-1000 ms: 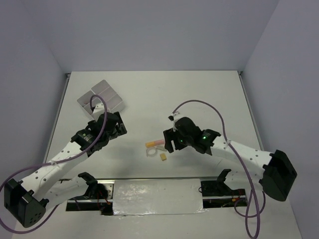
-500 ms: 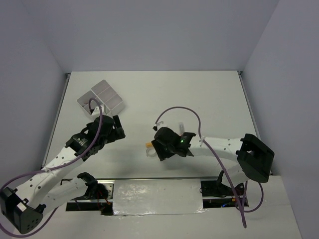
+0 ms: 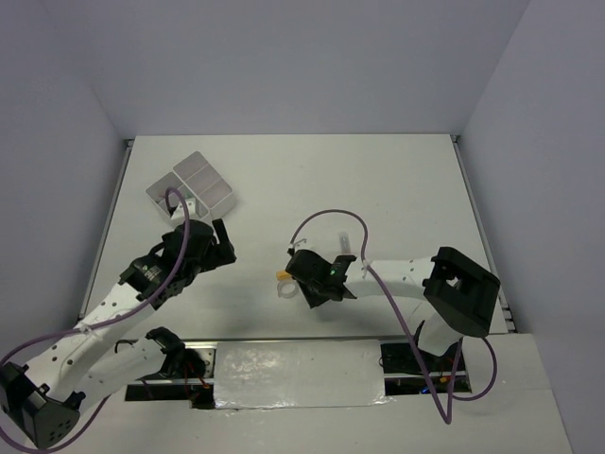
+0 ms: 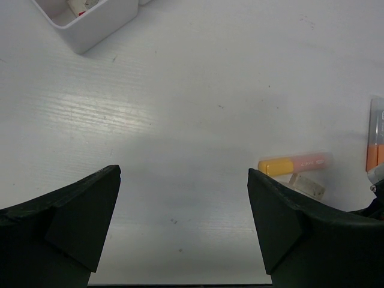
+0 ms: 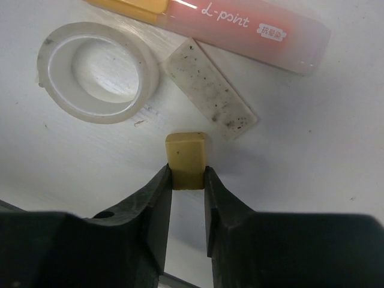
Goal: Sort the stationery into containers
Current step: Pick up the stationery from the center of the board.
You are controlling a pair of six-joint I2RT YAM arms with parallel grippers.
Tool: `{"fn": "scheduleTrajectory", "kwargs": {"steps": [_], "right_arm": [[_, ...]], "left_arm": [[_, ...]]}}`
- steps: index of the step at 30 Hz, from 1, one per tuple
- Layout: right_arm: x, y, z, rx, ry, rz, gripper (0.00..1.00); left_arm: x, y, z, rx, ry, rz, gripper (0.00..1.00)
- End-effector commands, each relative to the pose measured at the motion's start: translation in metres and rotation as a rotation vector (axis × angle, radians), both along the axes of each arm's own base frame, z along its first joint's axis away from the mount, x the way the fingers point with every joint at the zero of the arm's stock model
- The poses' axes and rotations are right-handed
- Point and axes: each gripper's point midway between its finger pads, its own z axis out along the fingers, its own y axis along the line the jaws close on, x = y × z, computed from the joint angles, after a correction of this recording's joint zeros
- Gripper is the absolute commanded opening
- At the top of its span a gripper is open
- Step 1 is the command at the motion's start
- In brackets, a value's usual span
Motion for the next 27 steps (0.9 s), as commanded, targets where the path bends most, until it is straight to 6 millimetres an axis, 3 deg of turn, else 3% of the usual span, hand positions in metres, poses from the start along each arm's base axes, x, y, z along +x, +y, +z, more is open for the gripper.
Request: {"fn": "scheduleTrajectory", "kwargs": {"steps": [1,5,7,8,9,10,11,12,13,19,24,27], "right_arm": [[0.003,0.015,0.006,0.041,-0.024,0.017,0.27],[0.002,0.031,0.034,0.163,-0.077,0.102,0.01],[-0.002,0.044,0.068,0.319,-0.13,0.161,0.0],[-0.005,0.048,0.082,0.374,-0.157,0.194,0.0],[-0.007,0.052,0.112,0.474,-0.205,0.219,0.0],[-0.014,0.059,0.127,0.563,-0.221,0.265,0.0],[-0.018,0.059,0.148,0.631,-0.251,0.292,0.0],[-0.019,0.061,0.158,0.654,-0.259,0.304,0.0],[-0.016,0.06,0.17,0.65,-0.273,0.306,0.0],[-0.001,0.048,0.203,0.683,-0.395,0.231,0.0],[0.003,0.042,0.207,0.677,-0.418,0.201,0.0],[0.008,0.039,0.207,0.667,-0.434,0.166,0.0]], "left_arm": [[0.005,-0.005,0.004,-0.004,-0.019,-0.018,0.99],[0.005,-0.02,0.01,-0.064,-0.018,-0.066,0.99],[0.004,-0.036,0.015,-0.14,-0.032,-0.122,0.99],[0.003,-0.059,0.03,-0.241,-0.074,-0.217,0.99],[0.001,-0.071,0.037,-0.299,-0.093,-0.264,0.99],[-0.003,-0.082,0.036,-0.344,-0.1,-0.32,0.99],[-0.007,-0.106,0.06,-0.456,-0.17,-0.436,0.99],[-0.012,-0.115,0.057,-0.498,-0.167,-0.481,0.99],[-0.019,-0.132,0.067,-0.587,-0.188,-0.564,0.99],[-0.029,-0.166,0.083,-0.767,-0.175,-0.682,0.94],[-0.031,-0.178,0.09,-0.805,-0.171,-0.703,0.8],[-0.029,-0.184,0.083,-0.773,-0.146,-0.696,0.76]]}}
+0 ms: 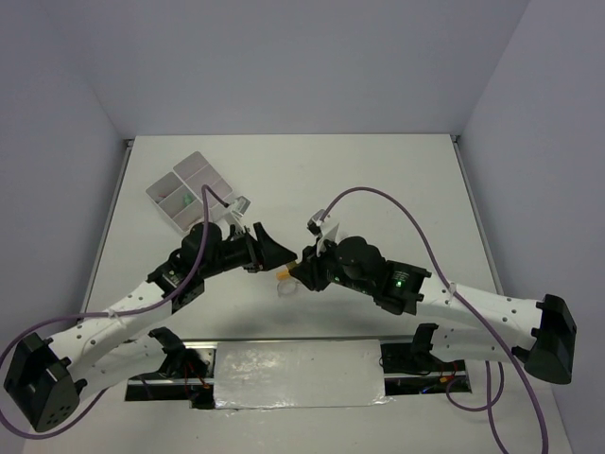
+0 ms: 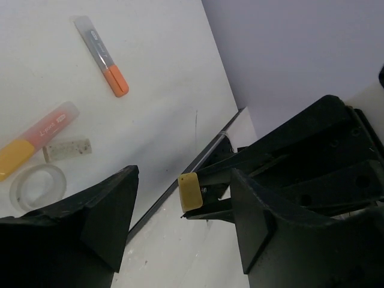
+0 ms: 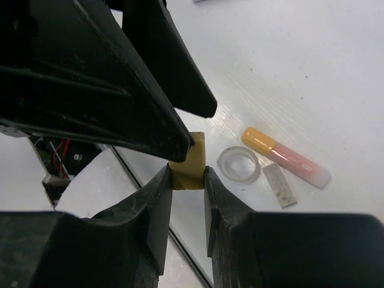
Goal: Sort the stationery into containers
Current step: Pick up the stationery from the center of the board, then place the stationery in the storage box.
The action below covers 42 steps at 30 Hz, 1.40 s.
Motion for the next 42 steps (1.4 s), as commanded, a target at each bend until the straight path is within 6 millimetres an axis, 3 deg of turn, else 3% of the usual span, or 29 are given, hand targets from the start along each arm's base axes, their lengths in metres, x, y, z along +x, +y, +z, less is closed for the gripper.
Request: {"fn": "scheduleTrajectory", "kwargs": {"steps": [1,8,10,13,15,16,18,19,20,21,22,23,24,25,28,29,31,32,33,35,37,38,42], "right_arm": [[0.01,-0.003,0.019,0.035,-0.052,-0.057,0.0],[0.018,-0.007,0.027,0.048,-0.078,-0.099,0.0],[0.019,-0.008,0.029,0.048,-0.084,-0.108,0.0],[0.024,-0.009,0.025,0.031,-0.084,-0.134,0.0],[0.026,-0.007,0.019,0.014,-0.077,-0.136,0.0],[0.025,-0.006,0.019,0.014,-0.076,-0.131,0.0],[0.022,-0.003,0.017,0.018,-0.069,-0.112,0.0],[0.022,-0.002,0.019,0.03,-0.072,-0.104,0.03],[0.019,-0.001,0.022,0.044,-0.078,-0.085,0.16],[0.016,0.0,0.021,0.051,-0.078,-0.07,0.39],[0.016,-0.003,0.024,0.064,-0.073,-0.083,0.9],[0.018,-0.007,0.023,0.061,-0.071,-0.107,1.0],[0.022,-0.013,0.021,0.05,-0.074,-0.145,1.0],[0.022,-0.018,0.024,0.055,-0.079,-0.159,1.0],[0.021,-0.027,0.025,0.058,-0.081,-0.176,1.0],[0.02,-0.029,0.023,0.057,-0.077,-0.177,1.0],[0.017,-0.033,0.026,0.077,-0.072,-0.18,1.0],[0.016,-0.036,0.023,0.07,-0.066,-0.185,1.0],[0.015,-0.039,0.022,0.073,-0.06,-0.192,1.0],[0.011,-0.048,0.025,0.092,-0.058,-0.205,1.0],[0.009,-0.054,0.023,0.093,-0.053,-0.213,1.0],[0.007,-0.056,0.021,0.094,-0.051,-0.21,1.0],[0.003,-0.063,0.022,0.129,-0.063,-0.206,1.0]], "left_arm": [[0.0,-0.014,0.027,-0.058,-0.049,-0.033,0.73],[0.003,-0.02,0.009,-0.014,-0.009,-0.035,0.6],[0.002,-0.022,0.009,-0.01,-0.012,-0.044,0.53],[0.001,-0.025,0.01,-0.008,-0.012,-0.06,0.23],[0.002,-0.027,0.012,-0.003,-0.02,-0.068,0.11],[0.002,-0.028,0.014,-0.003,-0.027,-0.071,0.01],[0.004,-0.027,0.015,0.004,-0.033,-0.062,0.0],[0.005,-0.027,0.017,0.0,-0.041,-0.059,0.0],[0.006,-0.026,0.019,-0.001,-0.051,-0.048,0.0],[0.009,-0.024,0.021,0.01,-0.065,-0.033,0.0],[0.02,-0.016,0.022,0.035,-0.084,0.043,0.0],[0.026,-0.004,0.008,0.131,-0.082,0.094,0.0],[0.04,0.007,0.021,0.174,-0.116,0.174,0.0],[0.064,0.034,0.012,0.297,-0.13,0.345,0.0],[0.095,0.086,0.014,0.488,-0.085,0.616,0.0],[0.111,0.123,0.024,0.556,-0.079,0.798,0.0],[0.13,0.152,0.015,0.628,-0.01,0.95,0.0],[0.146,0.175,0.029,0.633,-0.013,1.048,0.0],[0.159,0.183,0.034,0.634,-0.017,1.083,0.0],[0.199,0.21,0.022,0.719,0.008,1.147,0.0],[0.215,0.229,0.021,0.755,0.036,1.215,0.0],[0.225,0.241,0.036,0.748,0.027,1.27,0.0],[0.257,0.265,0.04,0.79,-0.031,1.388,0.0]]}}
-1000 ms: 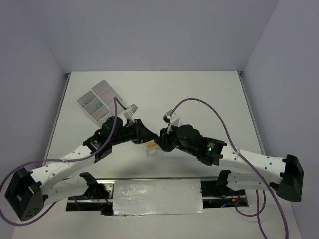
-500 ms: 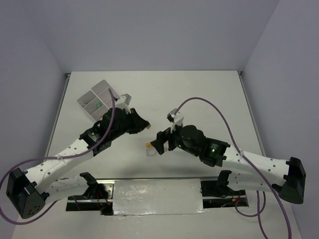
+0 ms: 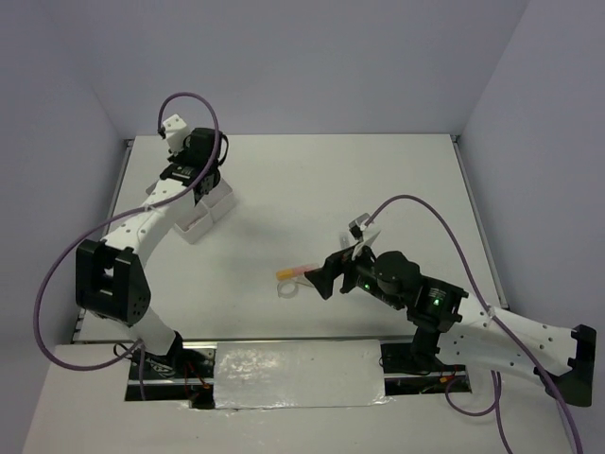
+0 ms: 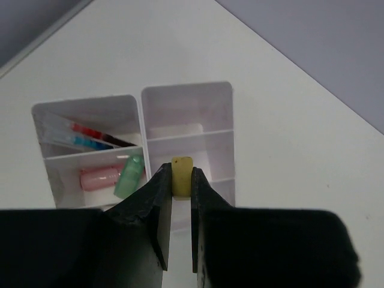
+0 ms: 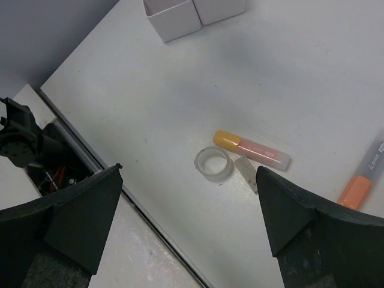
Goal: Sort the stationery into containers
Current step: Place the stationery in the storage box.
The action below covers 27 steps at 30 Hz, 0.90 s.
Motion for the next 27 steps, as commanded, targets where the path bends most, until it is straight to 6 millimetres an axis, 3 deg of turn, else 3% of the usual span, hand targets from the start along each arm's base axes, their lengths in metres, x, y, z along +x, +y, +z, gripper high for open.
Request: {"fn": "scheduleTrajectory", "kwargs": {"steps": [1,5,6,13,22,27], "right_arm": [[0.0,-0.006,0.0,0.021,-0.003,-0.018,1.0],[-0.001,-0.005,-0.002,-0.01,-0.001,-0.01,1.0],[-0.001,-0.005,-0.002,-0.013,-0.002,-0.005,1.0],[0.001,-0.001,0.0,-0.039,-0.018,0.01,1.0],[0.002,0.0,0.001,-0.062,-0.027,0.017,1.0],[0.003,0.003,0.001,-0.077,-0.027,0.024,1.0]], "left_arm": [[0.018,0.03,0.037,0.088,-0.106,0.113,0.0],[0.04,0.04,0.023,0.121,-0.094,0.124,0.03],[0.041,0.041,0.029,0.127,-0.101,0.122,0.04],[0.054,0.047,0.001,0.13,-0.08,0.123,0.17],[0.057,0.051,-0.018,0.132,-0.068,0.146,0.24],[0.058,0.052,-0.038,0.133,-0.043,0.152,0.35]]}}
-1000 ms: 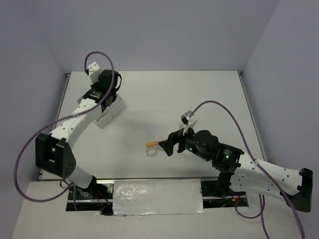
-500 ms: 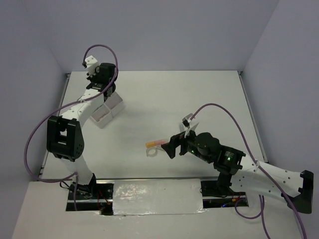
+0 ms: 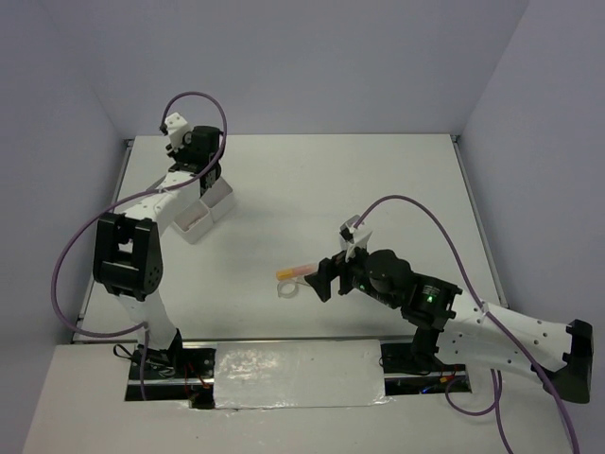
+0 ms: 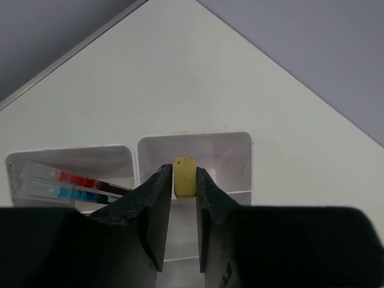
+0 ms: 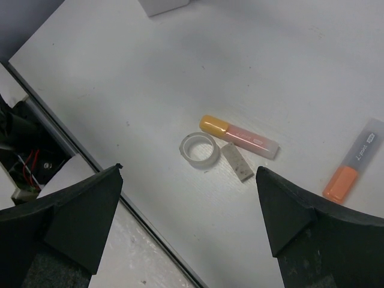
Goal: Sort the stationery into containers
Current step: Place the stationery in the storage box, then pick up the stationery from the center of the board.
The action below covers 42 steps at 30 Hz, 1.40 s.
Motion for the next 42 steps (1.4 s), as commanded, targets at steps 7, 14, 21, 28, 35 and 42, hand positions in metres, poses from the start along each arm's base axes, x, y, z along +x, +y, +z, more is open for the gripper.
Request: {"fn": "scheduleTrajectory", "kwargs": {"steps": [7,14,21,28,35,42], "right_arm": [[-0.001,0.004,0.024,0.046,-0.047,0.027,1.0],[-0.001,0.006,0.025,0.047,-0.05,0.039,1.0],[-0.002,0.009,0.021,0.037,-0.042,0.048,1.0],[0.006,0.016,0.001,-0.062,-0.007,0.041,1.0],[0.025,0.038,-0.059,-0.317,0.141,0.098,0.95],[0.051,0.028,-0.11,-0.381,0.263,0.172,0.68]], "left_arm": [[0.008,0.011,-0.017,0.001,-0.017,0.056,0.45],[0.007,0.015,-0.021,-0.002,-0.014,0.074,0.65],[0.008,0.018,-0.019,0.001,-0.012,0.088,0.7],[-0.009,-0.002,0.016,-0.096,-0.025,0.011,0.92],[-0.091,-0.05,0.032,-0.245,0.156,-0.216,0.99],[-0.188,-0.103,0.054,-0.228,0.138,-0.487,0.99]]}}
